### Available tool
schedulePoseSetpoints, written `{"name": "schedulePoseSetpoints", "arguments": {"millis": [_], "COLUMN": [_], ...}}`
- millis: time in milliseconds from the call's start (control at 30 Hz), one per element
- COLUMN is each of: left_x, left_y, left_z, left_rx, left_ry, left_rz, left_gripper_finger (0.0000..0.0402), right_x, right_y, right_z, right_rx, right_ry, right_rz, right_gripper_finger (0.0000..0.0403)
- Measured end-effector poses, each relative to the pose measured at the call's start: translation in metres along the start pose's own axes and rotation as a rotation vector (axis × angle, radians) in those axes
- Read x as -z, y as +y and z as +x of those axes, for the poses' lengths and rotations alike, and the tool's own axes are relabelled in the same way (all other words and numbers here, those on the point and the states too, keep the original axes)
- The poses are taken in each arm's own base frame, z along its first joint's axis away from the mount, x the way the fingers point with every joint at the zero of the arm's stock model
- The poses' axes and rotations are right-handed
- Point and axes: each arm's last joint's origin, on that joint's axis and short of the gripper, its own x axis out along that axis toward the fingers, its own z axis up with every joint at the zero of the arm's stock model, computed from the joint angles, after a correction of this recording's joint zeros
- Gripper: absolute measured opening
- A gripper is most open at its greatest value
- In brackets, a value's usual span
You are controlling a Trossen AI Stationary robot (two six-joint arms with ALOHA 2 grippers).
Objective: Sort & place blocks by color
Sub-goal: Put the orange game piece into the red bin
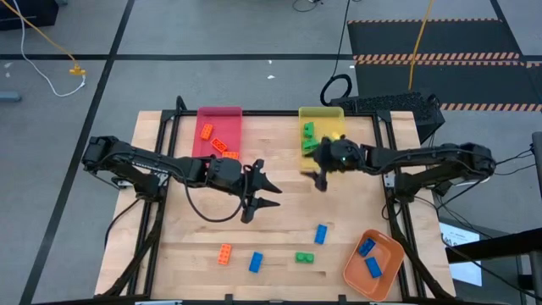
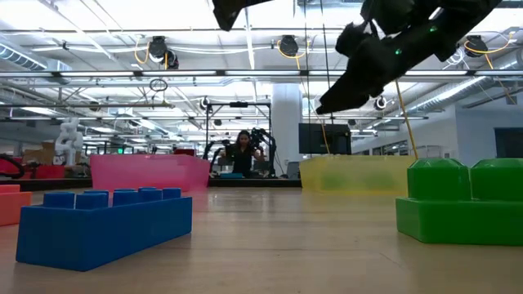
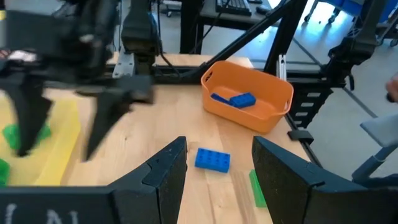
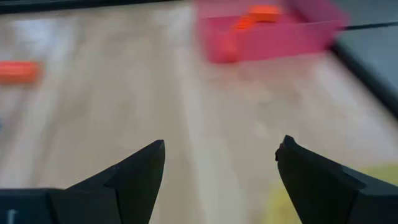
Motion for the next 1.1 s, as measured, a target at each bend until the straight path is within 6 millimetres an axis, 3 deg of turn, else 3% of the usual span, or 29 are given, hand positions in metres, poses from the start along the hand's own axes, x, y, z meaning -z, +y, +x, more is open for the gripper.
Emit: {"name": "schedulePoseSetpoints", "arguments": {"millis": [167, 500, 1100], "left_x": [0.011, 0.032, 0.055], "left_y": [0.002, 0.006, 0.008], "left_z": [-0.001, -0.003, 0.015], "left_rx": [-0.096, -0.258, -0.274], "left_ry": [0.104, 0.293, 0.420], "left_rz": [-0.022, -0.100, -0.032], "left_gripper_finger": [0.0184, 0.0184, 0.0184], "right_x": [0.000, -0.019, -0.018], "right_y": [0.028, 0.075, 0.088], "right_z": [-0.001, -0.012, -0.016], "right_rx": [-0.154, -0.402, -0.433], "right_ry": [-0.010, -0.257, -0.255], "right_rz": [-0.054, -0.133, -0.075], "right_gripper_finger": [0.0293, 0.0293, 0.0293]}}
